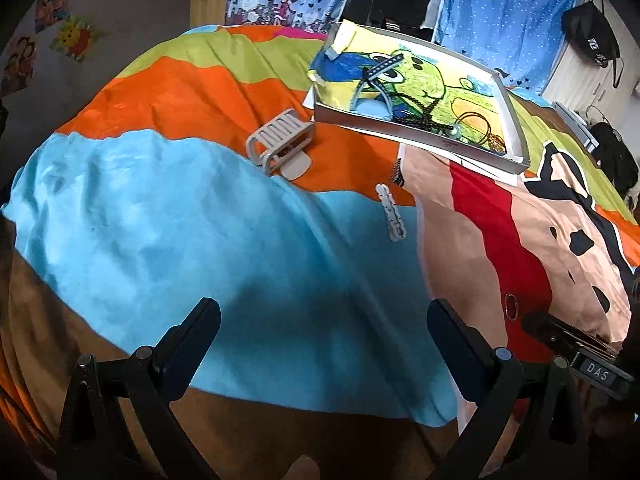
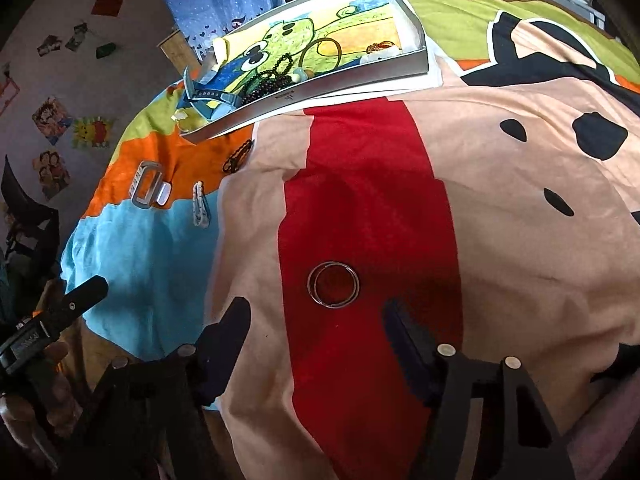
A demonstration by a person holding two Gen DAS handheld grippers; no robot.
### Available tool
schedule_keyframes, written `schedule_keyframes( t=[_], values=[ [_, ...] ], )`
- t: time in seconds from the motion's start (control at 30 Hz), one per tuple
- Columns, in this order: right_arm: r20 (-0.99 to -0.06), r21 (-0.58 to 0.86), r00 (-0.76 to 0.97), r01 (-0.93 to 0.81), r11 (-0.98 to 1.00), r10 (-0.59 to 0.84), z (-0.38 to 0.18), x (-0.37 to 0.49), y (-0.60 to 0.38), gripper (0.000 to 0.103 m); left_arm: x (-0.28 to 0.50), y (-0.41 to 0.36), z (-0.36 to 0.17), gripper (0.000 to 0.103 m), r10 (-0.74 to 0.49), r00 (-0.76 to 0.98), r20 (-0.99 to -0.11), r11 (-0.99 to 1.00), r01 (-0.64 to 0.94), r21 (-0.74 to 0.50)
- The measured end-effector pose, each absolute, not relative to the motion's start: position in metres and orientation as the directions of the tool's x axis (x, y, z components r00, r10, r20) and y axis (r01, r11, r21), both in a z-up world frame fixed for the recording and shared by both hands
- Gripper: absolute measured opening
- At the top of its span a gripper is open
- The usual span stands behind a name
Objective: Organize jewelry
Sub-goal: 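Lower the right tool onto the silver rings and grasp them, then hold the silver rings in the right tool while the left tool grasps the white beaded strip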
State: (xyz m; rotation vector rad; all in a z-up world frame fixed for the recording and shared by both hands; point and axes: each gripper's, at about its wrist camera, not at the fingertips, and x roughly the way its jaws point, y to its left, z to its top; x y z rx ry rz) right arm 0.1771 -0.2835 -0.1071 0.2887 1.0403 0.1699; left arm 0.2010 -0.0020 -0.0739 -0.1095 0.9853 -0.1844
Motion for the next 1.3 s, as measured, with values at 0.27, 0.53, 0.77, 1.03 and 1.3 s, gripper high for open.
schedule_keyframes(
  t=[0.27, 0.53, 0.77, 1.03, 1.3],
  values=[
    [-0.843, 0.251, 0.495, 0.015, 0.968, 0.211, -0.117, 0.187, -0.277, 0.052, 0.216, -0.016, -0.080, 0.101, -0.230, 0.552, -0.801, 0.973, 0.155, -0.172],
    [-0.859, 0.221, 0.479, 0.024, 0.975, 0.182, -0.131, 0.197, -0.272, 0.044, 0.244, -0.031, -0.085, 0.101, -0.302, 0.573, -0.762, 0.952, 0.229, -0.205],
    [-0.853, 0.200, 0.494, 0.006, 0.980, 0.171, -0.138, 0.202, -0.266, 0.028, 0.272, -0.050, -0.093, 0.083, -0.378, 0.559, -0.738, 0.921, 0.312, -0.235],
    [-0.820, 0.201, 0.547, 0.003, 0.980, 0.167, -0.136, 0.207, -0.266, 0.027, 0.294, -0.056, -0.115, 0.043, -0.413, 0.497, -0.763, 0.905, 0.317, -0.283],
    [-0.769, 0.197, 0.617, -0.015, 0.980, 0.164, -0.131, 0.226, -0.262, 0.027, 0.303, -0.050, -0.124, 0.011, -0.403, 0.458, -0.793, 0.911, 0.280, -0.301]
  ],
)
